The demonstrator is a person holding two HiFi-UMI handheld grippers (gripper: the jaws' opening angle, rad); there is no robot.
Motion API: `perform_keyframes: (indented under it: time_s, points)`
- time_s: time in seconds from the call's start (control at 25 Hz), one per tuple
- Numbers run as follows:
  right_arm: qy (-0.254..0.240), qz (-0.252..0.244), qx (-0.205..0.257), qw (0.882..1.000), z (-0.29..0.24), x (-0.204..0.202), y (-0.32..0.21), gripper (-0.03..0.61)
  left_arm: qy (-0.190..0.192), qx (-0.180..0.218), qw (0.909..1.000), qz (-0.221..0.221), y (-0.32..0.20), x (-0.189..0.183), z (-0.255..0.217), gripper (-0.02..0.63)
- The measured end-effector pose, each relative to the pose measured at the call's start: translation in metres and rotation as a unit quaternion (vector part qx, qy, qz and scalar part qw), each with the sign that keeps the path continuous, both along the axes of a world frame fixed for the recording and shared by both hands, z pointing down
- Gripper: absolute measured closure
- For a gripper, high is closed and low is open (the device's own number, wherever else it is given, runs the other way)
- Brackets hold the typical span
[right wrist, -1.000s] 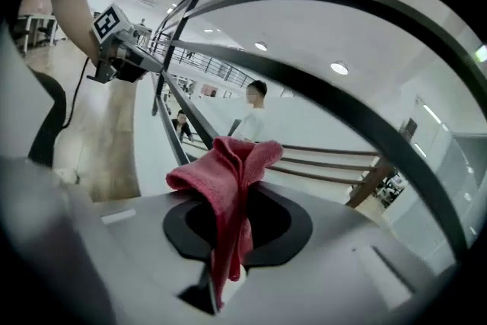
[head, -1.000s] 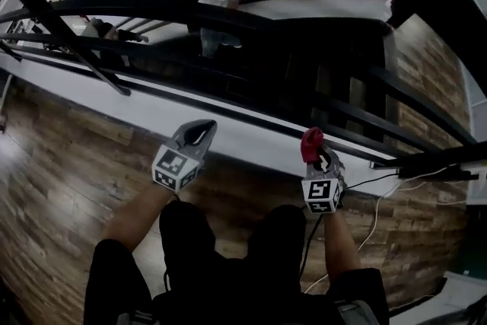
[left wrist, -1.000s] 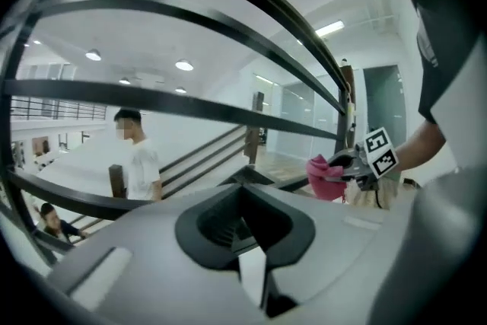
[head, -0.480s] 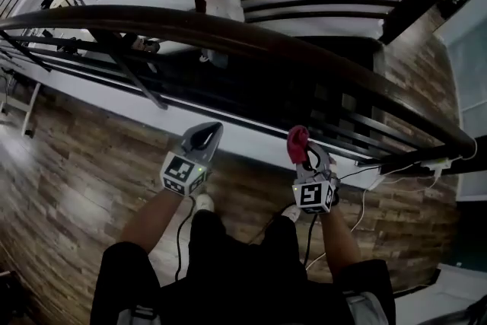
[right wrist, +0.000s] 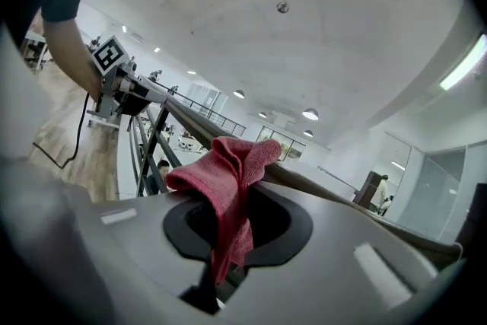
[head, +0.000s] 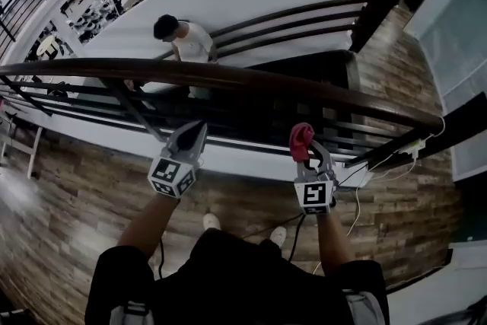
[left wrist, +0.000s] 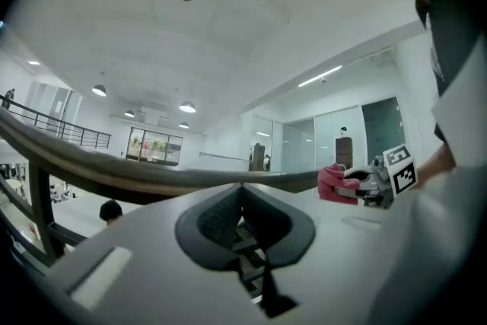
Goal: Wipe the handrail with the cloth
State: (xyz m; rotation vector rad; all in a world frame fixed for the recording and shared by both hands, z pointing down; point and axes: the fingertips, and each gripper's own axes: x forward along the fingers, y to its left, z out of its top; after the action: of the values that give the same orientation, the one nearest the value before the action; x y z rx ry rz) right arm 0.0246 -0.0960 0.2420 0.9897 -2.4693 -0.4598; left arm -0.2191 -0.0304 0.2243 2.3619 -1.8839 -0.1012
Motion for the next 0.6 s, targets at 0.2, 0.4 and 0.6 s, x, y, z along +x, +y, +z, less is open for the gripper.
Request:
perform_keyframes:
  time_s: [0.2,0.4,0.6]
  points:
    - [-0.043,0.022,-0.002,0.999,-0.022,0.049,0.009,0.534,0.003,0.044,0.9989,-0.018,0.005,0.023,-0.035,0.615]
    - [-0.035,0.03,0.031,0.998,-0.049,0.102,0.004,0.534,-0.002,0.06,0.9978,-0.029,0.005,0.049,-0.057,0.615]
    - [-0.032,0.035,0.062,0.997,-0.061,0.15,-0.006,0.534,-0.01,0.072,0.9961,-0.05,0.02,0.076,-0.077,0.615]
